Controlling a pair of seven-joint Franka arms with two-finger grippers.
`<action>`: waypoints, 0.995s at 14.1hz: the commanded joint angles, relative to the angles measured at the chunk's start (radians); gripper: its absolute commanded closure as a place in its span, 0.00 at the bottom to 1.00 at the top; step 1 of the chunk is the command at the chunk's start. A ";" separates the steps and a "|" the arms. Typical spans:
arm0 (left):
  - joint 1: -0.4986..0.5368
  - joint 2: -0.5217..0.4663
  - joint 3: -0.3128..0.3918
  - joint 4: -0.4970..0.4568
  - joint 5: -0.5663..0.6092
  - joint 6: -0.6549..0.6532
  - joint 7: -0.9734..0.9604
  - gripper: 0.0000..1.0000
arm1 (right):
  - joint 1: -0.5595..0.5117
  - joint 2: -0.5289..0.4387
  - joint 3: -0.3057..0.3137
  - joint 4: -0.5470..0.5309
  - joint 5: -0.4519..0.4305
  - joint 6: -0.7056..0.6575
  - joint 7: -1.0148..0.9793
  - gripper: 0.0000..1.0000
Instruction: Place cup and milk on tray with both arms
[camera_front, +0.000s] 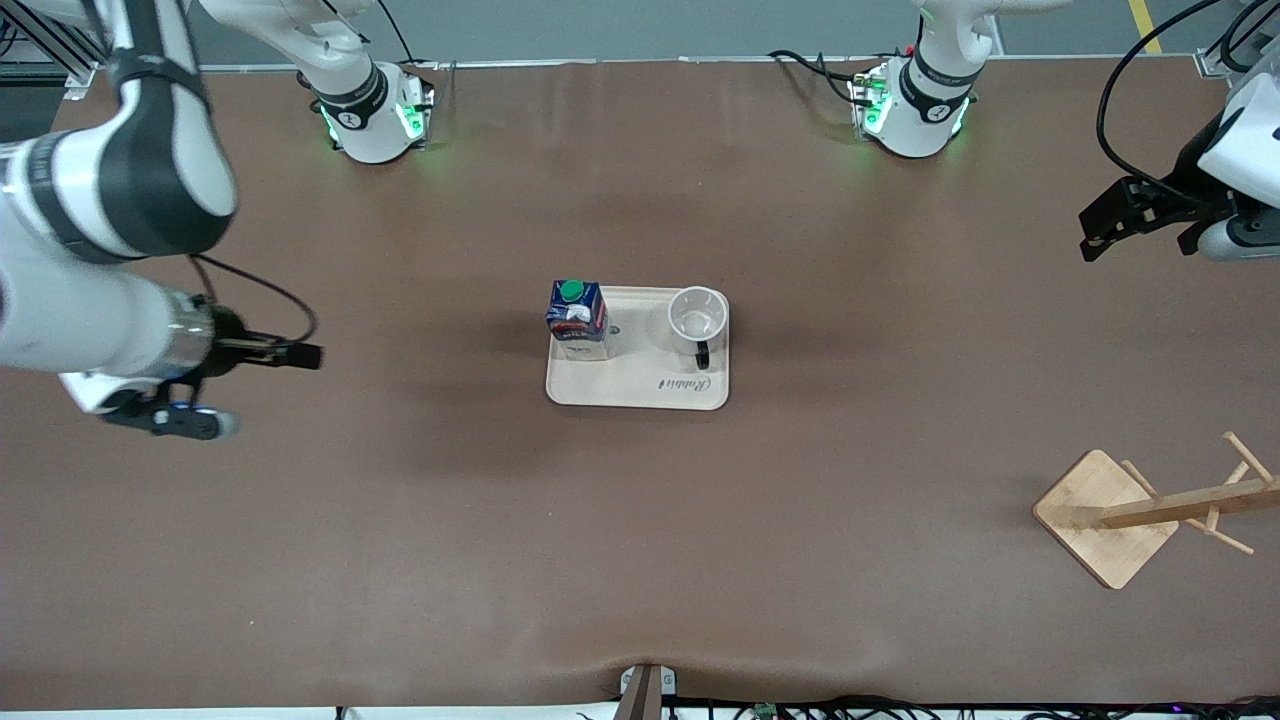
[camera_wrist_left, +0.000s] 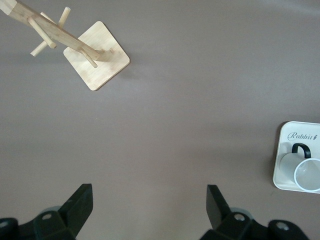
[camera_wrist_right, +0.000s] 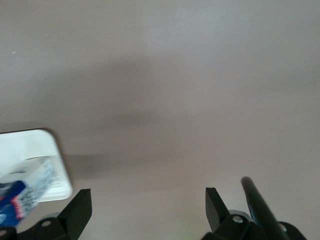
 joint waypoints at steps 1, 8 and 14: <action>-0.003 -0.025 0.004 -0.014 -0.013 -0.010 0.017 0.00 | -0.052 -0.022 0.023 -0.026 -0.028 0.045 -0.091 0.00; -0.004 -0.021 0.004 -0.009 -0.013 -0.019 0.017 0.00 | -0.126 -0.146 0.025 -0.057 -0.022 0.082 -0.135 0.00; -0.004 -0.020 0.004 -0.008 -0.011 -0.016 0.017 0.00 | -0.140 -0.398 0.023 -0.264 -0.034 0.135 -0.125 0.00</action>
